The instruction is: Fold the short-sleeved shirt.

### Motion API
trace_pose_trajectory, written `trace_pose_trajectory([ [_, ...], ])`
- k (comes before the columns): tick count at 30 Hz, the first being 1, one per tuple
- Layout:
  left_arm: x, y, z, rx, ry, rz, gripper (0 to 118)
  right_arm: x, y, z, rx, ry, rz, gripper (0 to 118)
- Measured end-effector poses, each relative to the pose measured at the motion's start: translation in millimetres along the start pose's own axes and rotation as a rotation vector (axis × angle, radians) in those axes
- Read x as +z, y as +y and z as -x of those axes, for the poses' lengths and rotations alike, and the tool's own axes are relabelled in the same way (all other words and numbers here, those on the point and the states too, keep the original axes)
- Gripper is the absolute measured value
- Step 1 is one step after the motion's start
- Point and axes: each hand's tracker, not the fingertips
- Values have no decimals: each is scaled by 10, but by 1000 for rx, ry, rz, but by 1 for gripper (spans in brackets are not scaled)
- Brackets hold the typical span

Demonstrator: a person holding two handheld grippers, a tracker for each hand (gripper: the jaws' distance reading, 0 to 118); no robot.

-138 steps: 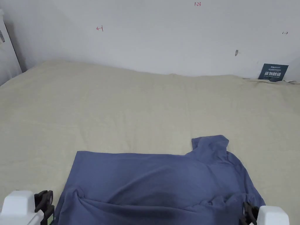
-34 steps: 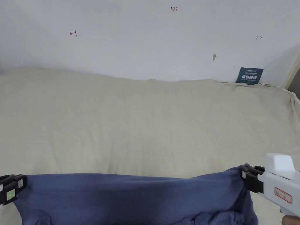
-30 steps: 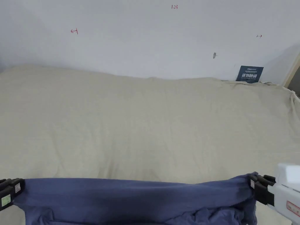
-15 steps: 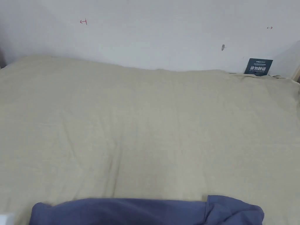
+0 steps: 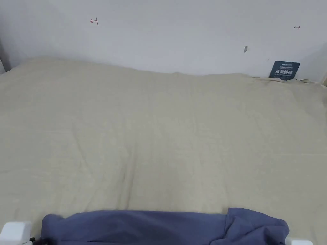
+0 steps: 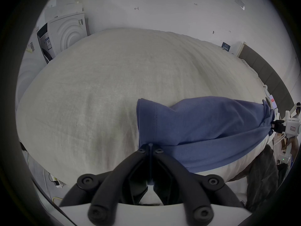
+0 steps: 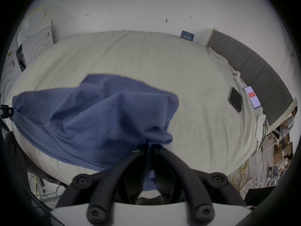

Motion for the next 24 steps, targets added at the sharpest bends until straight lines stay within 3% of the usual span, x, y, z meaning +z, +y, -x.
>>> trace_pose_trajectory([
  [1, 72, 12, 3, 10, -7, -25, 10, 75, 38, 9, 3, -16, -36, 14],
  [3, 185, 71, 19, 19, 32, -93, 31, 200, 124, 19, -3, -14, -84, 37],
  [5, 309, 127, -18, 12, 61, -175, 49, 322, 213, 42, -31, -2, -161, 45],
  [13, 460, 349, -370, -84, 115, -456, 49, 461, 532, 263, -145, 48, -461, 45],
  [17, 376, 420, -540, -122, 127, -566, 46, 461, 671, 443, -157, 53, -550, 40],
  [18, 304, 446, -534, -124, 125, -561, 39, 462, 700, 483, -153, 54, -563, 33],
  [20, 271, 459, -587, -121, 116, -583, 12, 458, 740, 553, -143, 67, -609, 1],
  [21, 264, 460, -607, -119, 110, -586, 0, 457, 760, 586, -138, 59, -606, 1],
  [24, 175, 471, -621, -105, 95, -607, 0, 448, 785, 637, -151, 70, -629, 1],
])
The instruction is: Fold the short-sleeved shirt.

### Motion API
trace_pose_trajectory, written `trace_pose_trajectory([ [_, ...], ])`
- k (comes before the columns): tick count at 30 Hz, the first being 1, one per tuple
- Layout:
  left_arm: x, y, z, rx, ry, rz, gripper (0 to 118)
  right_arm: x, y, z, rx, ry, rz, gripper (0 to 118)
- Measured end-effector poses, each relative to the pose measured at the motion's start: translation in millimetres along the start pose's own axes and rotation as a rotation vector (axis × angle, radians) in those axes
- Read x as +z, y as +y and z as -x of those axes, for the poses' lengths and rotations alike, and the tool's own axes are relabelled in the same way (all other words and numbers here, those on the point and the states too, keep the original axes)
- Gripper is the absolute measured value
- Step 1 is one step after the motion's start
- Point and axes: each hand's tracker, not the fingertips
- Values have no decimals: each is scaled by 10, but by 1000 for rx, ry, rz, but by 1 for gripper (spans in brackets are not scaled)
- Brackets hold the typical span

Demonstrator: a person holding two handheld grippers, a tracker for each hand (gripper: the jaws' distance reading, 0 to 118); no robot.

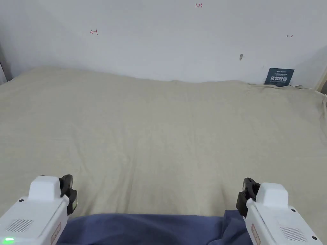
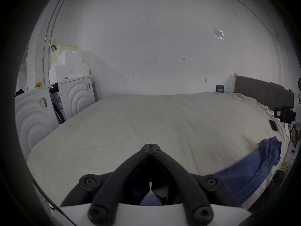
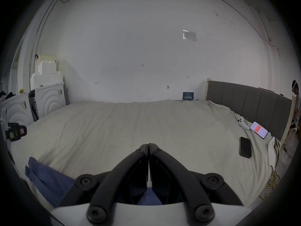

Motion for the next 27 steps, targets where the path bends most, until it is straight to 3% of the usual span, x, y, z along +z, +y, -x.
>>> trace_pose_trajectory([
  [8, 9, 7, 160, 58, 6, 8, 0, -27, -10, 69, 64, -30, -16, 1],
  [12, 1, 44, 586, 235, -148, 120, 0, -48, 14, 79, 72, -9, -3, 1],
  [14, -43, 47, 840, 300, -274, 262, 0, -57, 23, 84, 82, -1, 2, 1],
  [21, -288, -259, 1319, 316, -368, 534, 0, -67, 13, 127, 92, 26, 17, 1],
  [22, -335, -309, 1374, 340, -390, 560, 4, -69, 6, 134, 91, 30, 20, 1],
  [26, -419, -429, 1392, 364, -411, 616, 66, -66, -20, 168, 97, 39, 35, 1],
  [27, -454, -457, 1399, 367, -413, 631, 71, -64, -26, 174, 100, 40, 35, 1],
])
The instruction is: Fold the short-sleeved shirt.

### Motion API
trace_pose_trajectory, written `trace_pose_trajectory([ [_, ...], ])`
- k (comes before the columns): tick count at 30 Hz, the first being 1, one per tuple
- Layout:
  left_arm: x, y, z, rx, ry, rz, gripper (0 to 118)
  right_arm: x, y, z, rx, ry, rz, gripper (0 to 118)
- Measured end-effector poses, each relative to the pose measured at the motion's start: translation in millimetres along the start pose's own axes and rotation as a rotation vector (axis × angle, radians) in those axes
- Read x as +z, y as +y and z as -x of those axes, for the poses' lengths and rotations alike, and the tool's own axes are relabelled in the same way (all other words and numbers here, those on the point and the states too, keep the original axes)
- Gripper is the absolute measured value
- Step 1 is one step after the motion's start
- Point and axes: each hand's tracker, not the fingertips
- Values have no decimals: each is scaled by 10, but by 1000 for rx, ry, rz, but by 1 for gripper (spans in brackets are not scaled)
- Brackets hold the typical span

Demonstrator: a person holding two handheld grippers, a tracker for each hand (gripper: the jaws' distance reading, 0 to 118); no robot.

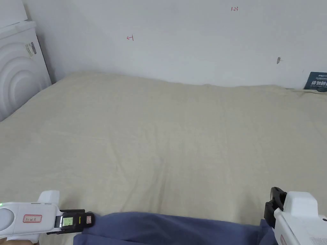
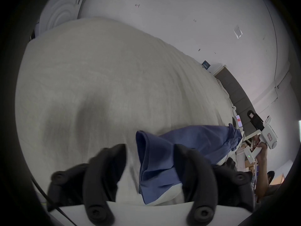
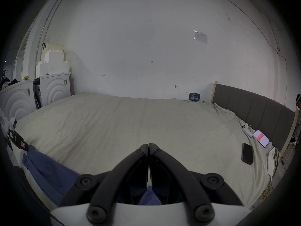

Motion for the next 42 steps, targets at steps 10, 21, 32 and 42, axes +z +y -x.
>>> trace_pose_trajectory([
  [10, -421, -131, -205, -132, 155, 38, 65, -8, -12, 67, 2, 10, 11, 1],
  [21, -348, -134, -379, -169, 160, 27, 2, -22, -19, 142, 3, 36, 4, 1],
  [32, 71, 64, -297, -108, 60, -36, 0, -23, -23, 66, -17, 30, -5, 1],
  [42, 533, 321, -90, -89, 131, -51, 0, -75, 4, 42, -18, 31, -4, 1],
])
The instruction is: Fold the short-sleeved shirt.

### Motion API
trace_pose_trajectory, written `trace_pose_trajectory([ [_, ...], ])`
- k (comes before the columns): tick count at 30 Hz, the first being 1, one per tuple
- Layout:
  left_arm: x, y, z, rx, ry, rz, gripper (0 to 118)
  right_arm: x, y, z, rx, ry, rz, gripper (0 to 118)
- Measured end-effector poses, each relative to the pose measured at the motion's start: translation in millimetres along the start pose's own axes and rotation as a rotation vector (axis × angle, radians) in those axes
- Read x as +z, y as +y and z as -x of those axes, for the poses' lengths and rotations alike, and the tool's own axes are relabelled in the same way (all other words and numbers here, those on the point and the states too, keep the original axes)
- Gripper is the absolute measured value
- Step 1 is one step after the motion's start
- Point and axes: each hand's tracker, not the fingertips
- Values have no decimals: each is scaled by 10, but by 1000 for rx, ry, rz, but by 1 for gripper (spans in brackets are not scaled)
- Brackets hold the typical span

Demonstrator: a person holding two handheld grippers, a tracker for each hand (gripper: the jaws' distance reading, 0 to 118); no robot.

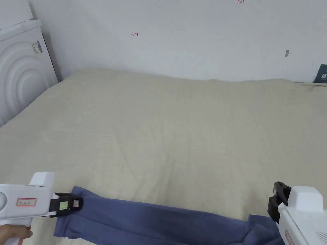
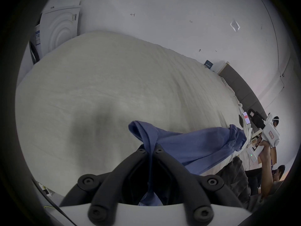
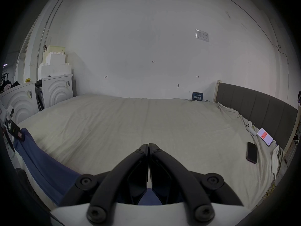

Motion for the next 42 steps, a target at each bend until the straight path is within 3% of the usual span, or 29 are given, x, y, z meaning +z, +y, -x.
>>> trace_pose_trajectory([
  [3, 158, 45, 32, 1, 70, 14, 0, -28, 15, 17, 3, 4, -1, 1],
  [9, 344, 48, -64, 55, 71, 41, 0, -57, 38, 82, 10, 22, -4, 1],
  [16, 534, 140, -497, 149, -100, 53, 0, -64, 34, 112, 16, 38, -4, 1],
  [21, 521, 226, -984, 132, -192, 77, 0, -35, 33, 85, 5, 37, -8, 1],
  [31, -343, 203, -1859, 132, -323, 165, 0, 92, 38, -84, -28, 8, -22, 1],
  [36, -1140, 72, -2043, 123, -284, 275, 0, 160, 7, -214, -34, -20, -15, 1],
  [42, -1545, -68, -2263, 99, -233, 307, 0, 223, -33, -334, -35, -48, -2, 1],
])
